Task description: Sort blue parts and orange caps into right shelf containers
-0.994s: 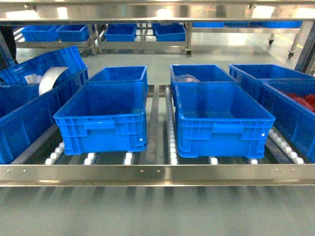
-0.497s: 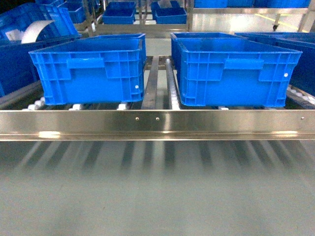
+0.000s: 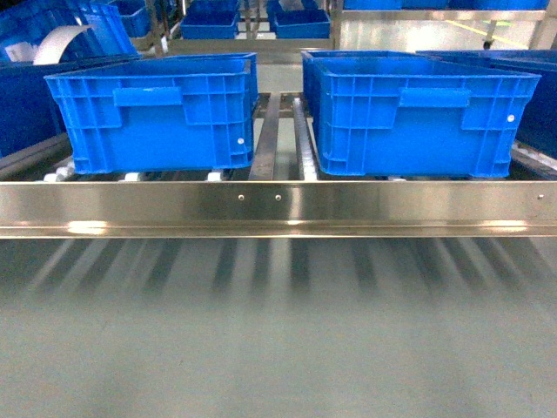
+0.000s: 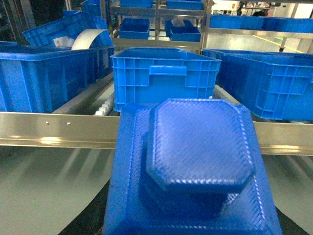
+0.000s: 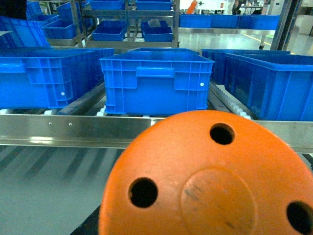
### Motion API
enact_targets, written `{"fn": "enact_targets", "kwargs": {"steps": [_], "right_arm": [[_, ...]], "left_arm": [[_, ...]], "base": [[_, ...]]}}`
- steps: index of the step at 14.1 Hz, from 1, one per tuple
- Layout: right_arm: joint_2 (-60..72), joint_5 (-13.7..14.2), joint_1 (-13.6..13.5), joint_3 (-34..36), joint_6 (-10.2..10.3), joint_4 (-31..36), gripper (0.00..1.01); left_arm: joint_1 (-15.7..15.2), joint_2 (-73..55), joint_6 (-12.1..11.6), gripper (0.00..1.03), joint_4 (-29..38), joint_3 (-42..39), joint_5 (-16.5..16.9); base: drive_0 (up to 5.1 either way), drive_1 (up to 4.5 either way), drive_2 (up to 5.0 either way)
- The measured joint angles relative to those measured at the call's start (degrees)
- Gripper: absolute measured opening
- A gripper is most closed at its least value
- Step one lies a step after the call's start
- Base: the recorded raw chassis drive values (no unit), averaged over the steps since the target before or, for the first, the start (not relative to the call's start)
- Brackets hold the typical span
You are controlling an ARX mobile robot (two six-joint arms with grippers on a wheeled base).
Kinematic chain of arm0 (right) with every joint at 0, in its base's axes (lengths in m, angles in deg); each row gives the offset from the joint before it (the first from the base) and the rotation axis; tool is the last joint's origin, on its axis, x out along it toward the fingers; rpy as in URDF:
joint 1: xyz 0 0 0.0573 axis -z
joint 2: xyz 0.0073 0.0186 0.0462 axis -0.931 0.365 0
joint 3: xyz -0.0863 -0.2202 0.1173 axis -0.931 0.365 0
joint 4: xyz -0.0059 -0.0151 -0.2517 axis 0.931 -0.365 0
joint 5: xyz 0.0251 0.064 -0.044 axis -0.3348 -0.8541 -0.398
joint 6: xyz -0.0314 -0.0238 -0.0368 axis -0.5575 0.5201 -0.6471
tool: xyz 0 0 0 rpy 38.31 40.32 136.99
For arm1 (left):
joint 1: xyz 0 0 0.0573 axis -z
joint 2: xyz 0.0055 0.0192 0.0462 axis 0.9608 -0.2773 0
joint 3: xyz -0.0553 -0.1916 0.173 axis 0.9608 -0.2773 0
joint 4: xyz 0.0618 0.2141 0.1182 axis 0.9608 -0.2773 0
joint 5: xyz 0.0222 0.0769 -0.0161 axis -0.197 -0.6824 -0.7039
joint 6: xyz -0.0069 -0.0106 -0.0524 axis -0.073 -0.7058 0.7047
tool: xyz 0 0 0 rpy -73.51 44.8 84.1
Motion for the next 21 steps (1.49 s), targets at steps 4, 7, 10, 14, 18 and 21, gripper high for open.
{"fn": "enact_targets", "kwargs": {"steps": [4,7,10,14,18,21], "right_arm": [[0.0,0.0,0.0,0.0,0.0,0.0,0.44],[0.0,0.0,0.0,0.0,0.0,0.2,0.44],[0.0,0.0,0.0,0.0,0.0,0.1,0.44],[0.0,0.0,0.0,0.0,0.0,0.4,0.44],[0.0,0.0,0.0,0.0,0.0,0.1,0.44],[0.0,0.0,0.0,0.0,0.0,0.3,0.44]], "left_arm": [[0.0,0.0,0.0,0.42,0.0,0.0,0.0],[0.0,0.0,0.0,0.42,0.2,0.0,0.0],[0.0,0.0,0.0,0.42,0.1,0.0,0.0],[0.0,0.0,0.0,0.42,0.2,0.0,-0.1],[0.0,0.0,0.0,0.42,0.2,0.0,0.0],[0.0,0.0,0.0,0.42,0.1,0.0,-0.1]], "base": [[0.0,0.00,0.0],[0.0,2.21,-2.2],[0.1,4.16,-4.1],[0.1,4.23,-4.0],[0.0,4.15,-4.1],[0.1,4.19,-4.0]]}}
